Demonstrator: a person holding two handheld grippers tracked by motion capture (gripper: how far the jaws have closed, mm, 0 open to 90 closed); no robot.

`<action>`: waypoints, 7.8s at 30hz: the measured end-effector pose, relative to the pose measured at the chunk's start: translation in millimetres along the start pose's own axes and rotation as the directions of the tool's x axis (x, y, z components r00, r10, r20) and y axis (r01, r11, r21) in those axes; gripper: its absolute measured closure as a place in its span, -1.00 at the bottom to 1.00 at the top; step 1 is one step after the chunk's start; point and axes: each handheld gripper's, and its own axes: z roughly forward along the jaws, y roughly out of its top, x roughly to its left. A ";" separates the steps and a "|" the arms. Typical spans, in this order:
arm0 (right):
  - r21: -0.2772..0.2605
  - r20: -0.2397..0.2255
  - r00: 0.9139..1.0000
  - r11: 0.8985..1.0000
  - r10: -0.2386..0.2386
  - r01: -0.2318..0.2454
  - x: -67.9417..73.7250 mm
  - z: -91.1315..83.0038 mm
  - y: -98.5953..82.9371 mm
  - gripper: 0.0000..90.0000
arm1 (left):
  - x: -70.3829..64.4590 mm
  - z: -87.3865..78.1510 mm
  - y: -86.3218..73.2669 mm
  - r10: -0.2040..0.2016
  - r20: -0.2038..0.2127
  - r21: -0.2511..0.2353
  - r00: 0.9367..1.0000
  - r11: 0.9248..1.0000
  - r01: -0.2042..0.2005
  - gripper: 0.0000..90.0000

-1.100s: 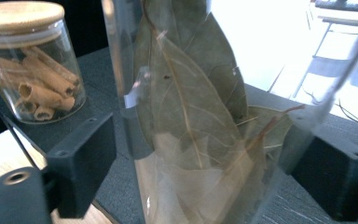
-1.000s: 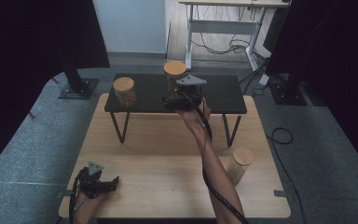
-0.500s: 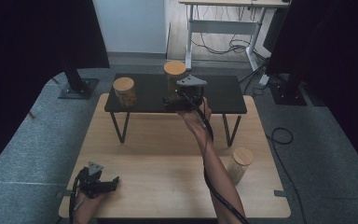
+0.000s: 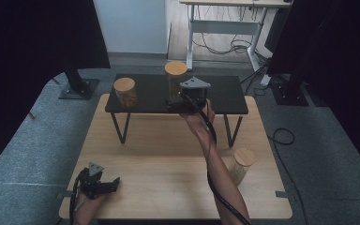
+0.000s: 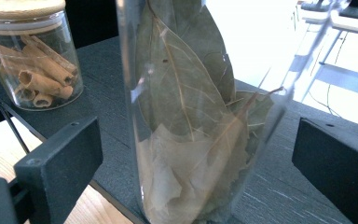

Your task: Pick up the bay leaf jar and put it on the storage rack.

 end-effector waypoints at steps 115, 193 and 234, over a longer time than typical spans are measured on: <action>-0.057 -0.095 0.992 0.995 -0.083 0.077 34.8 -96.6 -80.6 -0.94 | 0.0 -0.2 0.1 0.001 0.000 0.002 1.000 1.000 -0.001 -0.96; -0.029 -0.046 0.998 0.999 -0.041 0.040 28.1 -139.6 -152.6 -0.94 | -0.8 -0.1 -0.1 -0.004 -0.001 0.000 1.000 1.000 0.004 -0.96; 0.001 -0.004 1.000 1.000 -0.010 0.010 20.9 -168.5 -201.8 -0.93 | -1.4 -0.2 -0.1 -0.005 -0.002 0.000 1.000 1.000 0.005 -0.96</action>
